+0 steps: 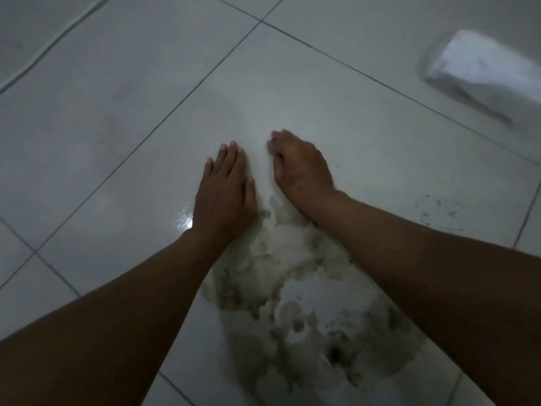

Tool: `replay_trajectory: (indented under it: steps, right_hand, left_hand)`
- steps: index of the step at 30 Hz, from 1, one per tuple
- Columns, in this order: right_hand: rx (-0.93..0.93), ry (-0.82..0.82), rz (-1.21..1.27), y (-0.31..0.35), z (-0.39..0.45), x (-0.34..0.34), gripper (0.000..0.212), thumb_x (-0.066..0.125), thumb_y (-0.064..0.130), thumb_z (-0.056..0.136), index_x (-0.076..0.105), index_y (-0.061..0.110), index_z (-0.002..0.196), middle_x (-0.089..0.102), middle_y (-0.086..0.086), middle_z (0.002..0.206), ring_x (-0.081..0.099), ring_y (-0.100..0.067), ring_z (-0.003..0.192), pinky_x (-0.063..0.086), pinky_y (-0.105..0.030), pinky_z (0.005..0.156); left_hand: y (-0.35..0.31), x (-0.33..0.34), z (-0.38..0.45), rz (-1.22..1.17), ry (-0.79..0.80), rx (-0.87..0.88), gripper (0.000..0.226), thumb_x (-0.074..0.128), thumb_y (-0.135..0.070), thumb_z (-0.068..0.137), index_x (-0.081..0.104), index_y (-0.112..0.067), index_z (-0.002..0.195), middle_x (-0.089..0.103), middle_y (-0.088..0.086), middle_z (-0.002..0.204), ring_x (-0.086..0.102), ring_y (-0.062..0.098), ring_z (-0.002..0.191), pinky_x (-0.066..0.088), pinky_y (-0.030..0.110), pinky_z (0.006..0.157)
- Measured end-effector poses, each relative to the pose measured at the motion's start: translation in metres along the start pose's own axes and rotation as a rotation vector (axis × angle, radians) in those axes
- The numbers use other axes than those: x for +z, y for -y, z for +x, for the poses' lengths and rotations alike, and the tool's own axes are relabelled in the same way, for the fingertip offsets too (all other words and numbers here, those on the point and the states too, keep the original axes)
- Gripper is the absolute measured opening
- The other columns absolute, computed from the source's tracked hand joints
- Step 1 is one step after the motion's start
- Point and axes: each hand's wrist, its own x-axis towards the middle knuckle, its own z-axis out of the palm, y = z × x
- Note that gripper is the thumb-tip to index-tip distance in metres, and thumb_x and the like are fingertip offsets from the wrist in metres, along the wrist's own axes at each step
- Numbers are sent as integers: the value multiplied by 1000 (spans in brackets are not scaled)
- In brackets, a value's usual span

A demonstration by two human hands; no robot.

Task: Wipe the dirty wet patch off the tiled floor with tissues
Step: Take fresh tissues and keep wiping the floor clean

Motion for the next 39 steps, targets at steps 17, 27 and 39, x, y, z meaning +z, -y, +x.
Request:
replay_trajectory:
  steps: [17,27,39]
  right_hand:
    - [103,-130,35,-33,-6,-37,37,47,22,90,70,11,116,64,-7,128,57,-24,122,43,-33,105]
    - [312,-332,-116,-90,-91,-91,30,52,18,93,71,12,115,65,-5,128,58,-18,122,45,-31,104]
    - [674,-490,-180,-107,-161,-101,36,48,1,93,64,4,125,57,-10,137,46,-23,134,32,-29,112]
  left_hand:
    - [-52,11,57,-50,26,195,59,29,-30,98,31,-5,151,27,12,160,16,23,150,11,43,122]
    - [-132,36,91,-31,198,649,62,24,-32,96,35,-2,149,31,15,157,21,27,149,14,47,122]
    - [-167,69,58,2,275,794,63,21,-33,98,29,-2,151,23,13,161,15,24,151,12,44,123]
